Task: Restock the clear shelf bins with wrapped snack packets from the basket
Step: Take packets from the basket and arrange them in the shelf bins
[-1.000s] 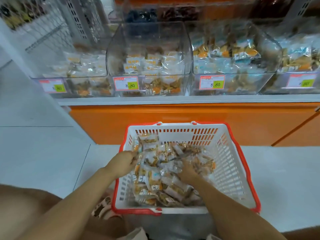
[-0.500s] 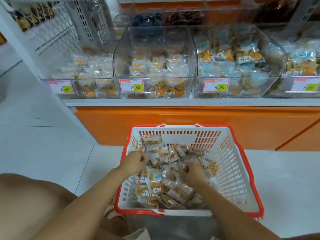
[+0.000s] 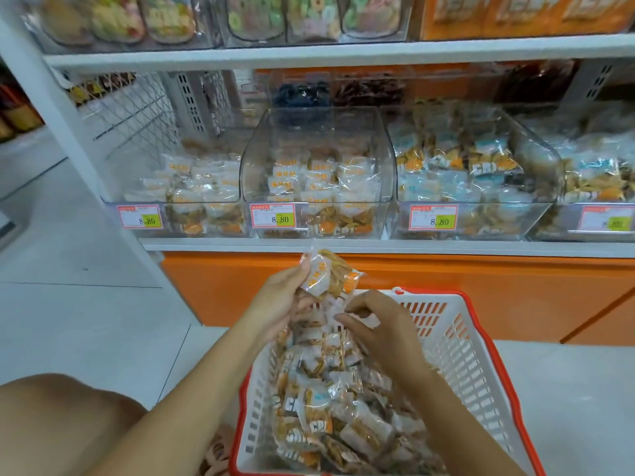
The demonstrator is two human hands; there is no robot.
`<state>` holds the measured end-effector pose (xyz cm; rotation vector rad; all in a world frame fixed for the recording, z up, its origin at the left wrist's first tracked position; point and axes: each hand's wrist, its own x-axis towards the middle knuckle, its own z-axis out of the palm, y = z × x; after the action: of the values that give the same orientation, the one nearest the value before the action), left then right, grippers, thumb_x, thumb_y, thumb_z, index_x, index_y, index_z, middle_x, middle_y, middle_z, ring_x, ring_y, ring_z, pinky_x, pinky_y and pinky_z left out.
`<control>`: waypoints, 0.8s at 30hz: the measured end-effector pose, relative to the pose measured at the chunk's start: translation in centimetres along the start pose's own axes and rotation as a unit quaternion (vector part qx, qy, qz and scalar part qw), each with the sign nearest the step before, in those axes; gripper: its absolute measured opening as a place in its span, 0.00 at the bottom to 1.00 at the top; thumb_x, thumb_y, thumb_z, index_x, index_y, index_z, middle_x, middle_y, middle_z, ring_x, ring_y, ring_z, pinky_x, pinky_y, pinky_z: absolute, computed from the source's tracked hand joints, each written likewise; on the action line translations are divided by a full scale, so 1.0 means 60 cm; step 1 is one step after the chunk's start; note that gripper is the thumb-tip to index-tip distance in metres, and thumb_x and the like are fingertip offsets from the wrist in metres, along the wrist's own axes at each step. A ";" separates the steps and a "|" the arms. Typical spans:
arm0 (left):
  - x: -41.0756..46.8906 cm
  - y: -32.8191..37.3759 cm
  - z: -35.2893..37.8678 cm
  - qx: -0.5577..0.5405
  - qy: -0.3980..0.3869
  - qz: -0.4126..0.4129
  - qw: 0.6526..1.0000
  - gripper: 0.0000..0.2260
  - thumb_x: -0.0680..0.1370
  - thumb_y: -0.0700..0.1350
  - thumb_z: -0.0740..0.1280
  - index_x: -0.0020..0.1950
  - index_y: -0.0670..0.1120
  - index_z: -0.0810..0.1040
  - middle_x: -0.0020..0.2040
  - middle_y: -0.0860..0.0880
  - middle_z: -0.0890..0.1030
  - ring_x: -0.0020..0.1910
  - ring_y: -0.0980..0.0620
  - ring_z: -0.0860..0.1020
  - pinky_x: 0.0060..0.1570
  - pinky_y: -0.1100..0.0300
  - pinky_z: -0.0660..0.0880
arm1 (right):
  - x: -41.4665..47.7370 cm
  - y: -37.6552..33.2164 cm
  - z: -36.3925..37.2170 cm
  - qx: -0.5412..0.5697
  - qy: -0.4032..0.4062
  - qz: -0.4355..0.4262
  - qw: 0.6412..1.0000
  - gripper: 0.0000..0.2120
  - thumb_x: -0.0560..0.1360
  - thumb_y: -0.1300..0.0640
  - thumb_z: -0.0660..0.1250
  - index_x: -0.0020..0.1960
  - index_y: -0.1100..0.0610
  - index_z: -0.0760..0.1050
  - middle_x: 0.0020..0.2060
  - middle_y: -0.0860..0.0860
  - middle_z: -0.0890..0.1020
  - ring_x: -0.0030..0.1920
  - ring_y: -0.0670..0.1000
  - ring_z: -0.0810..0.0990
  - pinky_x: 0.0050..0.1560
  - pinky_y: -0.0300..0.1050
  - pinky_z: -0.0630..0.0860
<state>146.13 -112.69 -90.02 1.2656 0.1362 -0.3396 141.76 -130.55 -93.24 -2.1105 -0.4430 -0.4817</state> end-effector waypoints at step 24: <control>0.079 0.250 -0.056 0.487 0.189 0.233 0.820 0.22 0.80 0.48 0.63 0.73 0.48 0.68 0.65 0.47 0.75 0.62 0.51 0.74 0.62 0.57 0.69 | 0.358 -0.082 -0.091 0.134 -0.146 0.200 0.960 0.08 0.69 0.53 0.76 0.43 0.54 0.79 0.35 0.49 0.84 0.40 0.49 0.83 0.48 0.46 0.80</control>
<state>155.73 -106.47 -78.74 2.3220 -0.0325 0.3453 156.95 -129.69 -76.40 -1.9409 -0.2185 0.1207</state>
